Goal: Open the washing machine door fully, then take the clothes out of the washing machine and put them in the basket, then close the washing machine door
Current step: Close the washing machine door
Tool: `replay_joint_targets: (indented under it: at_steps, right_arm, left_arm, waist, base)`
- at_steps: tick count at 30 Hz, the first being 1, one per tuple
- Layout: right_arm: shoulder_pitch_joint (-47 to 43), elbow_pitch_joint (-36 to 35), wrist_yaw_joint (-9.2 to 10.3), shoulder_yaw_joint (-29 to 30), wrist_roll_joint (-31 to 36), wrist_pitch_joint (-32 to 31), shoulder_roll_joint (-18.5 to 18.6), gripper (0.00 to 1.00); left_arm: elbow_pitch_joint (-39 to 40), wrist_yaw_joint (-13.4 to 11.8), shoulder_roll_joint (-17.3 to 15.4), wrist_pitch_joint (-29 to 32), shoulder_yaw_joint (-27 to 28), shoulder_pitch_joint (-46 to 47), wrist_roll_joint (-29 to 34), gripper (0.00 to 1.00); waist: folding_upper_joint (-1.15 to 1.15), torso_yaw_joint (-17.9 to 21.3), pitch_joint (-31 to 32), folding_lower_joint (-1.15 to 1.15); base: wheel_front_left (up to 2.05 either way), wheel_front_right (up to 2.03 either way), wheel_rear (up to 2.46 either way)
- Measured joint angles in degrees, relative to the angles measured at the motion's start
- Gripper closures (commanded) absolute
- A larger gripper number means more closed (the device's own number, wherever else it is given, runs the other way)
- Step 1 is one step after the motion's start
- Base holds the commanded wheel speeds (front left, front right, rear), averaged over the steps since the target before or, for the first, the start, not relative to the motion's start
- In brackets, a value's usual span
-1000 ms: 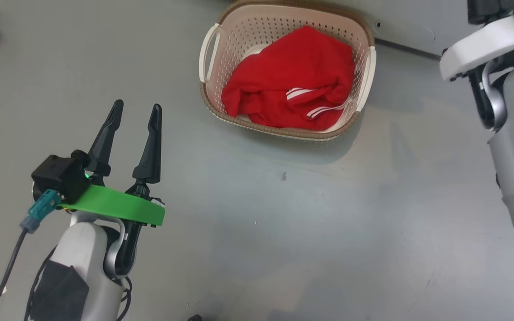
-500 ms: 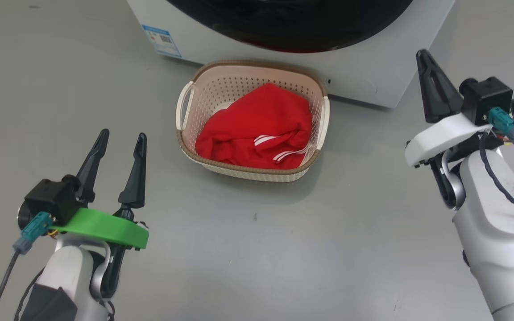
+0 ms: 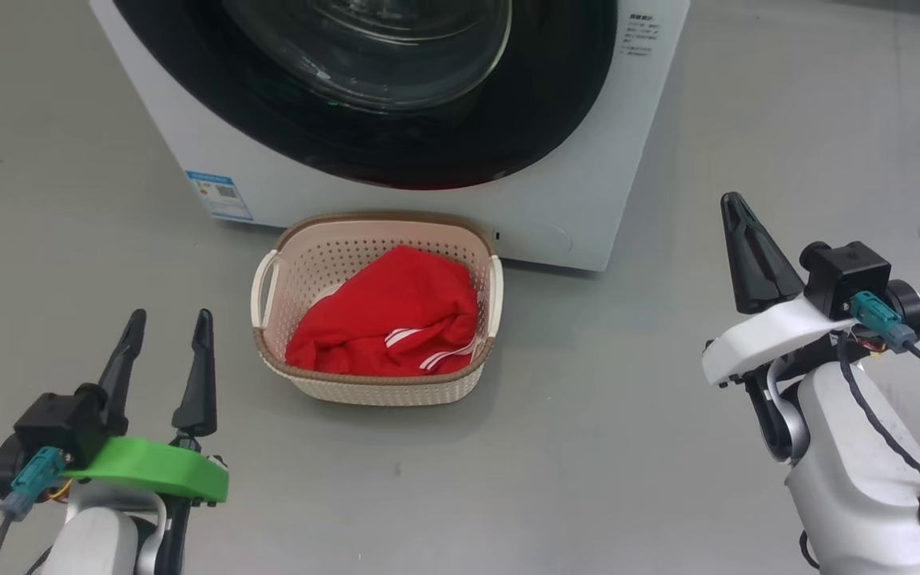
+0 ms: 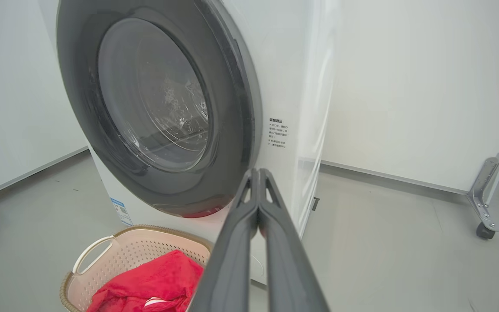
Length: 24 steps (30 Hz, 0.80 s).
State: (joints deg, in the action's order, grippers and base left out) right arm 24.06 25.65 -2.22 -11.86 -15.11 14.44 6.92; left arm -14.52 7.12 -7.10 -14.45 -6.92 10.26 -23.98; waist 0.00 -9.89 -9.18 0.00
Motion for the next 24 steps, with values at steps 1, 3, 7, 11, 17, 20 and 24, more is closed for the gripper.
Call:
replay_joint_targets:
  at_steps: [1, 3, 7, 11, 17, 20, 24]
  right_arm:
    - [-0.7, -0.5, 0.42, 0.3, 0.0, 0.0, -0.1, 1.00]
    - [-2.4, -1.5, 0.92, 1.1, -0.3, 0.0, -0.1, 1.00]
    - [-5.4, -3.3, 1.45, 2.0, -1.2, 0.0, -0.5, 0.41]
    - [-8.0, -4.7, 1.96, 2.0, -0.9, 0.0, -0.7, 0.00]
    - [-10.3, -7.7, 2.96, 3.5, -1.0, 0.0, -1.4, 0.00]
    - [-11.3, -8.9, 2.99, 4.2, -1.0, 0.0, -1.5, 0.00]
    - [-12.2, -10.1, 2.99, 4.4, -1.0, 0.0, -1.5, 0.00]
  left_arm:
    - [0.3, 0.0, 0.0, 0.0, 0.1, 0.0, 0.0, 0.00]
    - [0.6, 0.0, 0.2, 0.0, 0.0, -0.2, 0.4, 0.00]
    - [0.9, 0.0, 0.7, 0.0, 0.0, -1.4, 0.8, 0.00]
    - [0.9, 0.0, 1.2, 0.0, 0.0, -2.7, 1.4, 0.00]
    - [1.7, 0.0, 1.6, 0.0, 0.4, -3.0, 2.3, 0.00]
    - [2.2, 0.0, 2.1, 0.0, 0.9, -3.3, 2.3, 0.00]
    - [2.3, 0.0, 2.2, 0.0, 1.1, -3.5, 2.4, 0.00]
  waist:
    - [0.00, 0.6, 0.5, 0.00]
    - [0.00, 1.7, 1.4, 0.00]
    - [0.00, 3.5, 2.7, 0.00]
    - [0.00, 4.8, 3.5, 0.00]
    - [0.00, 5.4, 3.9, 0.00]
    - [0.00, 5.5, 4.0, 0.00]
    - [0.00, 5.7, 4.0, 0.00]
  base:
    - [0.00, 0.00, 0.00]
    - [0.00, 0.00, 0.00]
    - [0.00, 0.00, 0.00]
    - [0.00, 0.00, 0.00]
    - [0.00, 0.00, 0.00]
    - [0.00, 0.00, 0.00]
    - [0.00, 0.00, 0.00]
